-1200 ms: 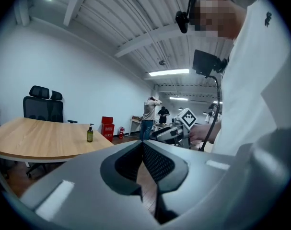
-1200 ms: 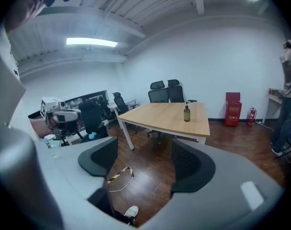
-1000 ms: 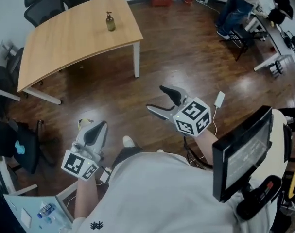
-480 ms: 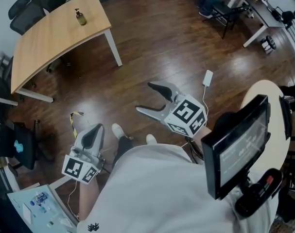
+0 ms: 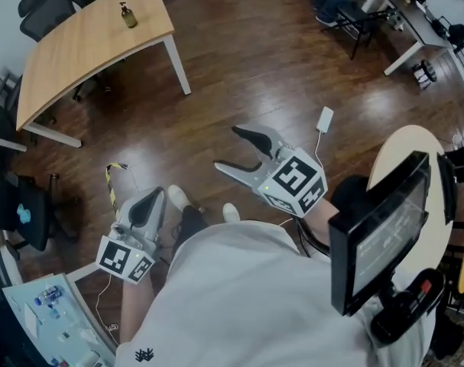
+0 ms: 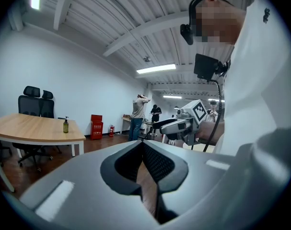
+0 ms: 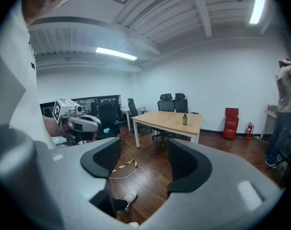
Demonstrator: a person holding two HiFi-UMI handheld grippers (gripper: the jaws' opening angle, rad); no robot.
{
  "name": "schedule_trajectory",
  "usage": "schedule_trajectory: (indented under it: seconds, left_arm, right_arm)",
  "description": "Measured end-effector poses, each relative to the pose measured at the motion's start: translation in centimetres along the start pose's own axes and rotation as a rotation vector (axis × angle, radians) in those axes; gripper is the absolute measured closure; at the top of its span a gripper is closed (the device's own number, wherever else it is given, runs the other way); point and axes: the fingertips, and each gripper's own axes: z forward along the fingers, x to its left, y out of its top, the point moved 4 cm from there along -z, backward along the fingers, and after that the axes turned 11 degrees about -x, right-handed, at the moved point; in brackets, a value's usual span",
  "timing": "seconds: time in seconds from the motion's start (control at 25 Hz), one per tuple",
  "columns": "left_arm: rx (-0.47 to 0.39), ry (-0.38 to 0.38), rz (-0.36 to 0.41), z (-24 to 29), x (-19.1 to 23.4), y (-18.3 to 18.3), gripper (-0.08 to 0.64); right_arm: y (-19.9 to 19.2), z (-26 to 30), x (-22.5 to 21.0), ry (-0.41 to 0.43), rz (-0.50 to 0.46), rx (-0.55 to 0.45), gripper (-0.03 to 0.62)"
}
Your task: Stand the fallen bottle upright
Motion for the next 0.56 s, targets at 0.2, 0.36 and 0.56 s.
schedule_trajectory:
  seconds: [0.2, 0.36, 0.56]
  left_arm:
    - [0.006, -0.003, 0.004, 0.1, 0.1, 0.4, 0.56]
    - [0.005, -0.014, -0.003, 0.6, 0.7, 0.5, 0.56]
    - [0.004, -0.04, -0.019, 1.4, 2.8, 0.1, 0.56]
  right_arm:
    - [0.3, -0.1, -0.3, -0.012, 0.001, 0.001, 0.282]
    - [0.0, 0.3, -0.9, -0.026, 0.006, 0.023, 0.288]
    - [-0.4, 1.6, -1.9, -0.061, 0.014, 0.045, 0.288]
